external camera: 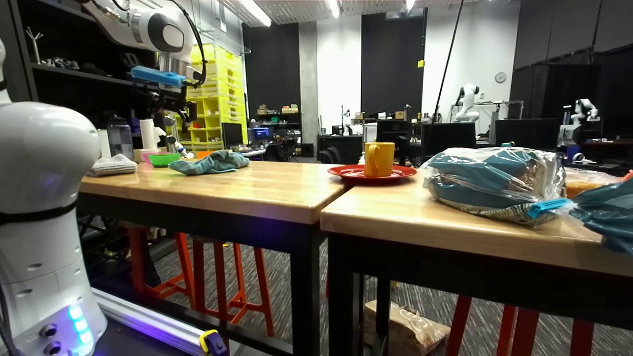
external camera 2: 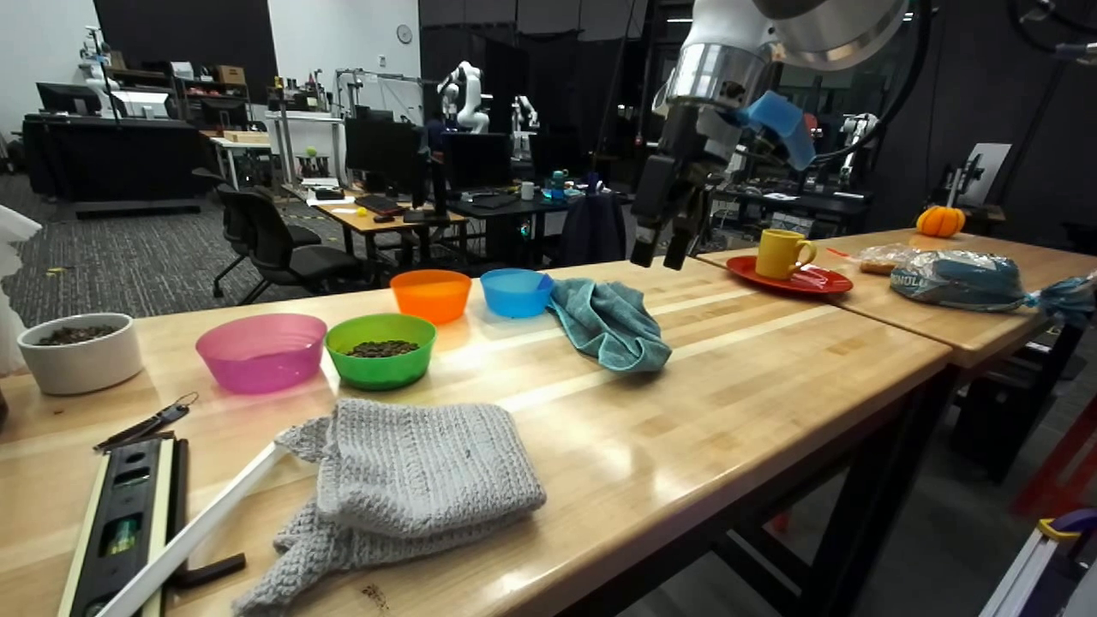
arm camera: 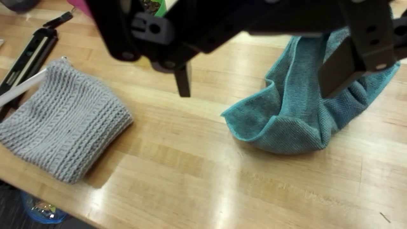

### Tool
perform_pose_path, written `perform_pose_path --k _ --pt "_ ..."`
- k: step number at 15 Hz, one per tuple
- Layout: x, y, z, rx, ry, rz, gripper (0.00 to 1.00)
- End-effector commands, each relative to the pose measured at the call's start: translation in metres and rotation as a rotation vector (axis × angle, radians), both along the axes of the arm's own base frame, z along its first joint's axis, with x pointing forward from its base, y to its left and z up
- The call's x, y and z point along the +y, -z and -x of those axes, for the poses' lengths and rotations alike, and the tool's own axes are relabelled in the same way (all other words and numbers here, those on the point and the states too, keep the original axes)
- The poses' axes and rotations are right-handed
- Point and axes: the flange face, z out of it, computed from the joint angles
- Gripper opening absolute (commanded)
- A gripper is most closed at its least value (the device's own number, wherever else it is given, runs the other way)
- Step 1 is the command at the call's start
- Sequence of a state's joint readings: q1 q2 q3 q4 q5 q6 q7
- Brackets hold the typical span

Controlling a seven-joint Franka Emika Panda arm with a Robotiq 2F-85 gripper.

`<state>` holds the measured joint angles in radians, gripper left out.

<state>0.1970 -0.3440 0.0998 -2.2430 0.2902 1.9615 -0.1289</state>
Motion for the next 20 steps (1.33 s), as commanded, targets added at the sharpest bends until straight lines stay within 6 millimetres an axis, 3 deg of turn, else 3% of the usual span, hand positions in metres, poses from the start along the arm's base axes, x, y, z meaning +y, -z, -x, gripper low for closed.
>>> perform_pose_path --k 1,11,20 --pt "0.000 0.000 0.000 0.001 0.000 0.001 1.00" --pt "0.003 0.005 -0.002 0.004 0.001 0.005 1.00" --pt "0.025 0.045 -0.020 -0.002 -0.059 0.084 1.00"
